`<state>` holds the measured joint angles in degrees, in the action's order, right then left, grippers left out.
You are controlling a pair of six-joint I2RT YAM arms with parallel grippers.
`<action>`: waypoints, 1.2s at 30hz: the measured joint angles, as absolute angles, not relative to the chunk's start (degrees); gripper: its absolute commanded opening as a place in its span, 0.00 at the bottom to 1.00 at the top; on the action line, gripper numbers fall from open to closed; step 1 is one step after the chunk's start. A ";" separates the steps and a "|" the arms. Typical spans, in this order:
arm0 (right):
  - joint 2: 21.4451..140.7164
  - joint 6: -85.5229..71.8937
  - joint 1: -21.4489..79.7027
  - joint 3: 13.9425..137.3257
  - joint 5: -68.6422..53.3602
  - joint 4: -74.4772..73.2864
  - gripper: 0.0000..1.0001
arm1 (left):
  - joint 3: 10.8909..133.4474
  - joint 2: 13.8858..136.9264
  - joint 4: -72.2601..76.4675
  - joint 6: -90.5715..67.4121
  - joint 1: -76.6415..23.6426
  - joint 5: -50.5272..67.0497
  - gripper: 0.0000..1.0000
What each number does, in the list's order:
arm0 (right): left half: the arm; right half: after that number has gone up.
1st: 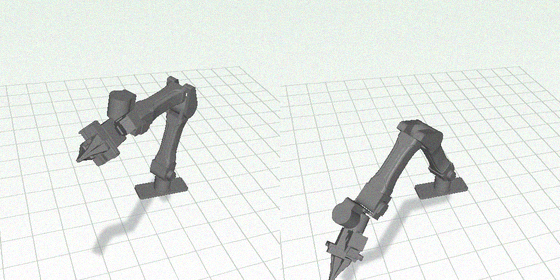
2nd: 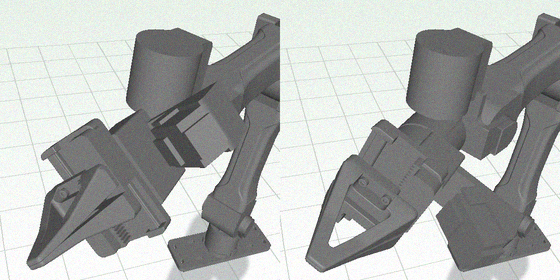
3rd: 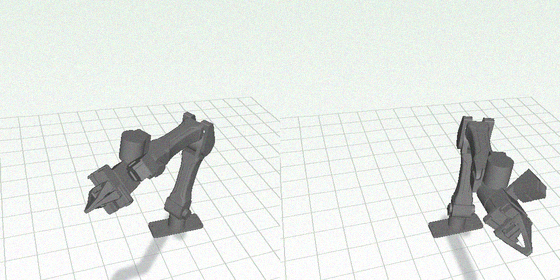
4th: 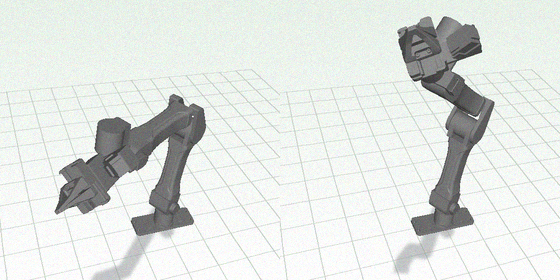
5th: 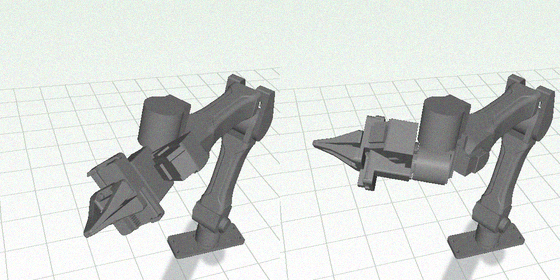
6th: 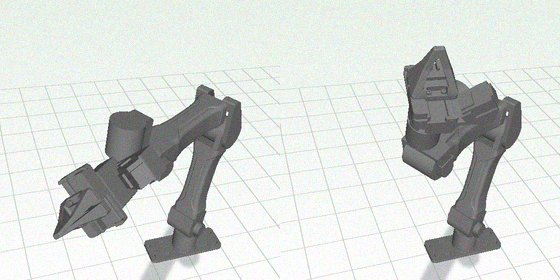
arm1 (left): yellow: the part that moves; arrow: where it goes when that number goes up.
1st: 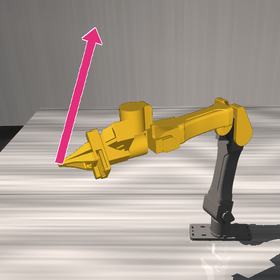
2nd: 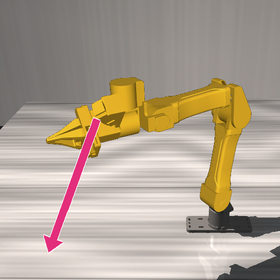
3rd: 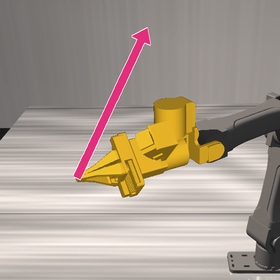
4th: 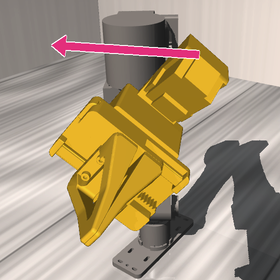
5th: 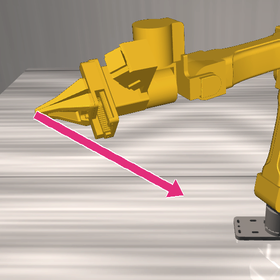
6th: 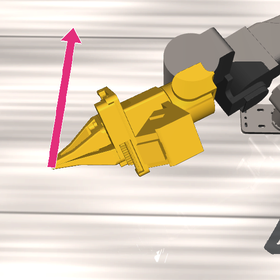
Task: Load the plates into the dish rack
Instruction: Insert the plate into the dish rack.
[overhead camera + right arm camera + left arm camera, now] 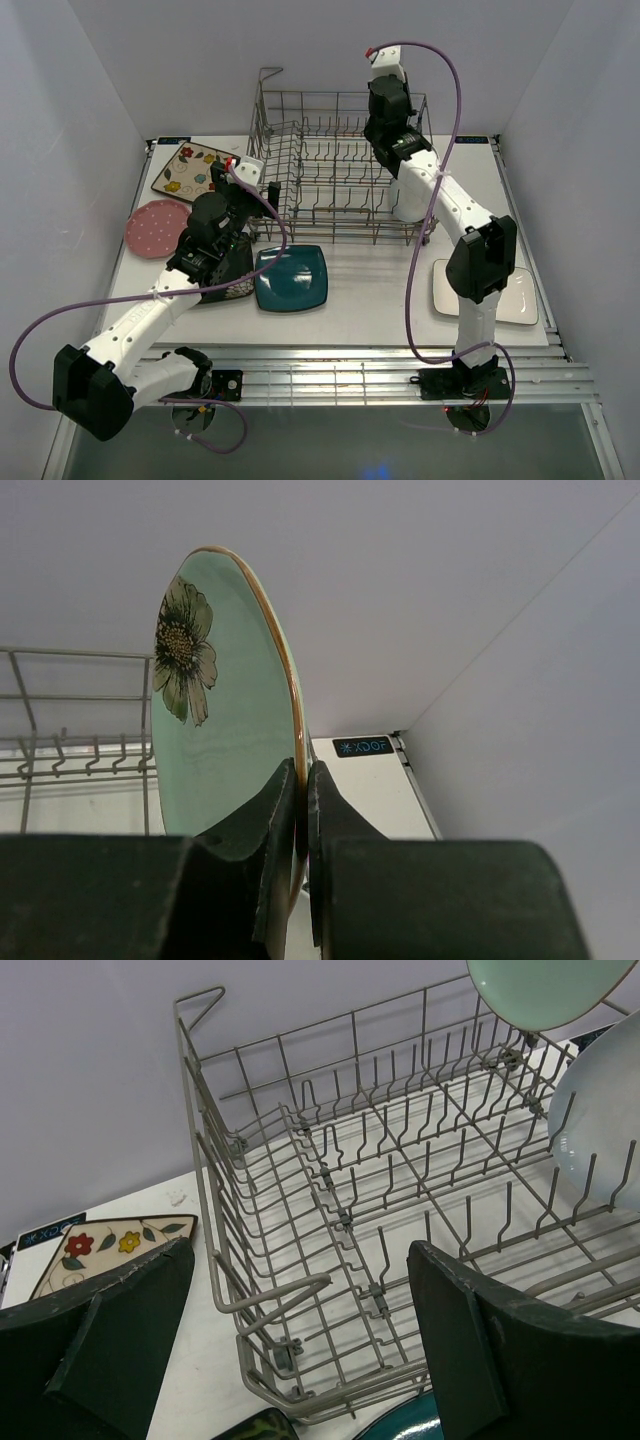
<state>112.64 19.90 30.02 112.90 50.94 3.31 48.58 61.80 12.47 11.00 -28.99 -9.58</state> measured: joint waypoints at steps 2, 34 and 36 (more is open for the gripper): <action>113.62 20.32 29.39 113.62 51.00 3.68 0.08 | 48.60 61.93 12.47 11.09 -28.99 -9.61 0.98; 126.19 36.88 27.44 115.61 56.82 19.16 0.08 | 48.58 62.59 12.47 11.11 -28.99 -9.61 0.98; 126.89 37.32 27.38 115.74 56.90 19.88 0.08 | 48.58 62.59 12.47 11.11 -28.99 -9.63 0.98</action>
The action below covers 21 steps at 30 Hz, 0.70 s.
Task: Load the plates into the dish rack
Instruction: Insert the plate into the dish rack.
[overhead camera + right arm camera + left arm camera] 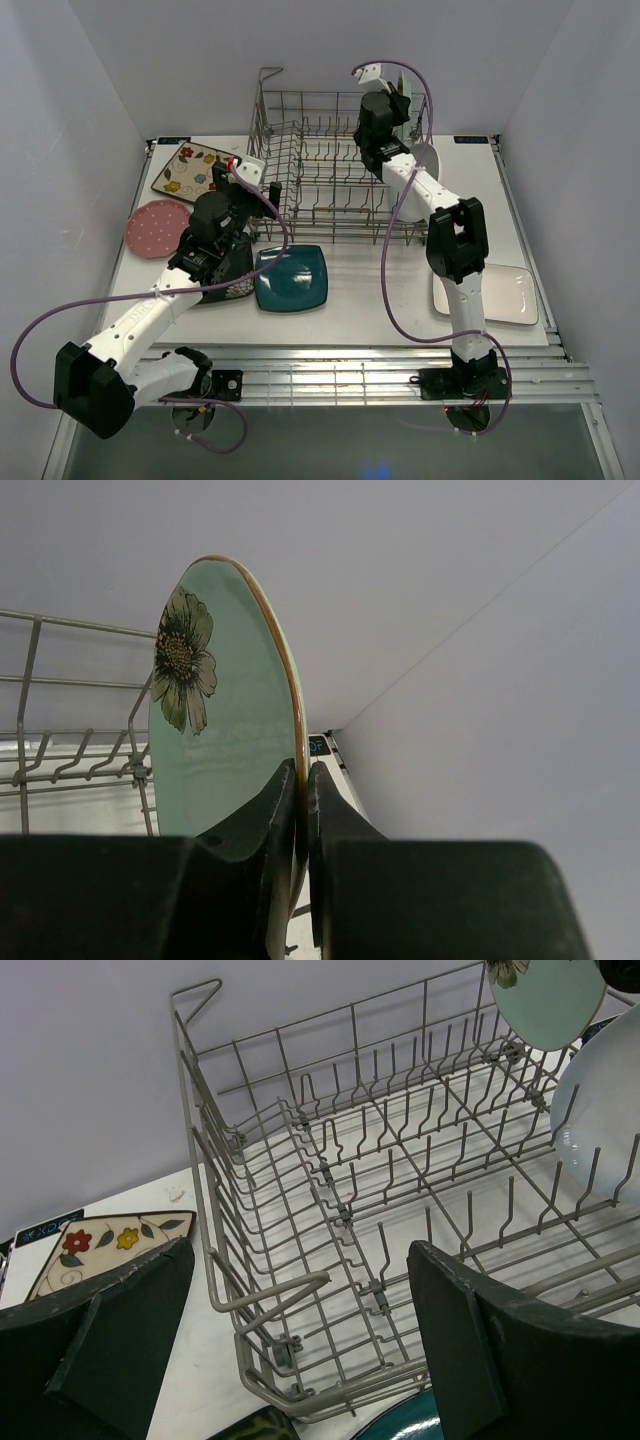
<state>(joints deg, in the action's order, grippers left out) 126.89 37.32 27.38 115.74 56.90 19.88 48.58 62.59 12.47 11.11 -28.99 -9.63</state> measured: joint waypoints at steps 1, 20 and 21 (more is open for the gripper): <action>127.24 37.52 27.38 115.74 56.90 20.12 0.08 | 48.58 62.59 12.47 11.11 -28.99 -9.61 0.98; 132.70 38.72 27.40 117.14 55.70 22.04 0.08 | 48.58 62.59 12.49 11.14 -28.99 -9.63 0.98; 132.70 38.59 27.38 117.14 55.64 22.06 0.08 | 48.58 62.59 12.49 11.14 -28.99 -9.63 0.98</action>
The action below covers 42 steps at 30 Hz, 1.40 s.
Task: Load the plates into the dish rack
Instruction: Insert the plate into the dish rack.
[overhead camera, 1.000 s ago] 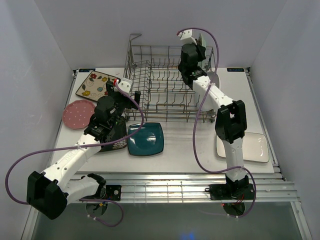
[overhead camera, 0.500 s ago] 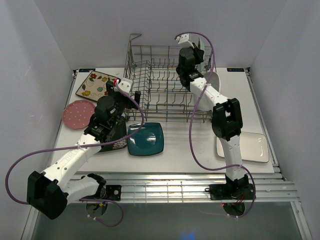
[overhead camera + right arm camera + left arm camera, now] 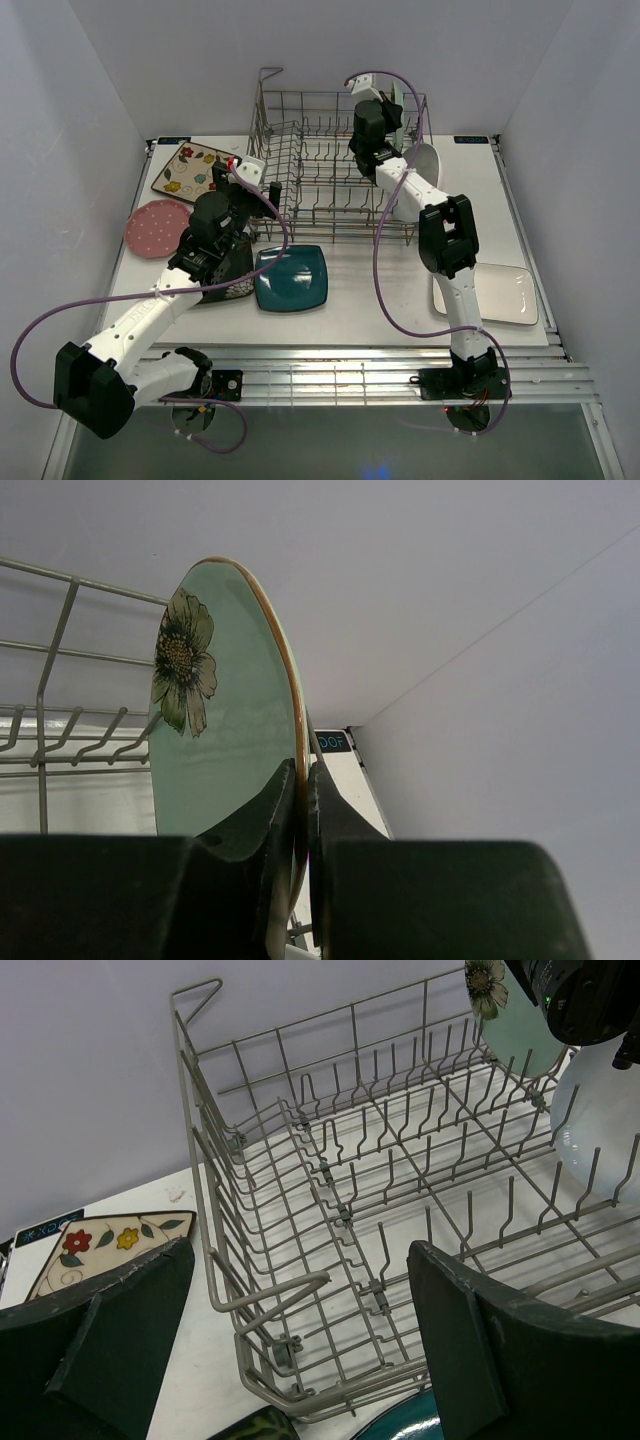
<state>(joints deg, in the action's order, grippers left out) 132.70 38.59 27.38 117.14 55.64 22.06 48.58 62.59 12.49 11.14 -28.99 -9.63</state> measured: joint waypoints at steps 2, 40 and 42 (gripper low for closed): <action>132.70 38.35 27.35 117.14 55.57 22.04 0.08 | 48.58 62.59 12.49 11.14 -28.99 -9.63 0.98; 134.34 26.46 25.65 117.75 53.25 14.33 0.30 | 48.58 62.59 12.47 11.11 -28.99 -9.61 0.98; 134.34 26.39 25.65 118.02 53.41 14.52 0.34 | 48.58 62.59 12.49 11.11 -28.99 -9.61 0.98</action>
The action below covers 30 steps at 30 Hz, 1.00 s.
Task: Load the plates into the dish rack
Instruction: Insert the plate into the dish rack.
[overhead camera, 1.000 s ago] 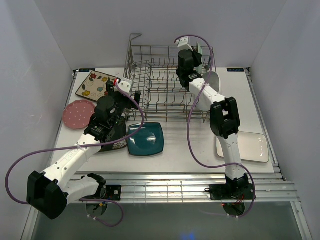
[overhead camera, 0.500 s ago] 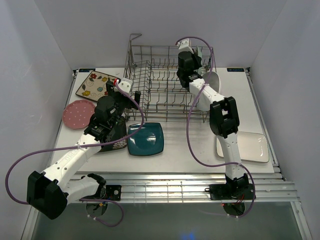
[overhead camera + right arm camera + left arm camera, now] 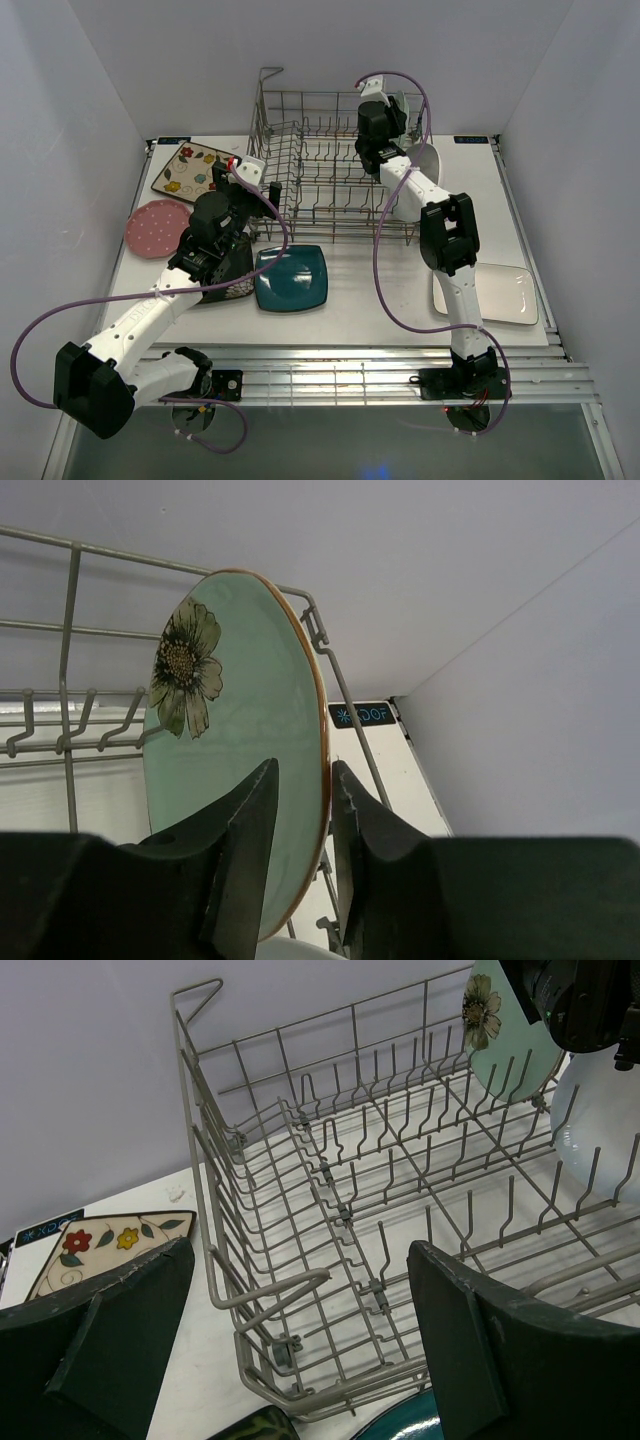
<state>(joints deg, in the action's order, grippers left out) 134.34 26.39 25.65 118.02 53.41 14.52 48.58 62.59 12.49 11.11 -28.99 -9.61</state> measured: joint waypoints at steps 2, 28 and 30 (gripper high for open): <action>134.34 26.50 25.65 118.34 53.71 14.72 0.38 | 48.58 62.59 12.49 11.11 -28.99 -9.61 0.98; 122.80 22.55 26.74 117.03 53.58 11.64 0.72 | 48.58 62.57 12.49 11.11 -28.99 -9.63 0.98; 121.34 21.61 27.14 116.42 53.39 11.14 0.89 | 48.58 62.57 12.49 11.11 -28.99 -9.63 0.98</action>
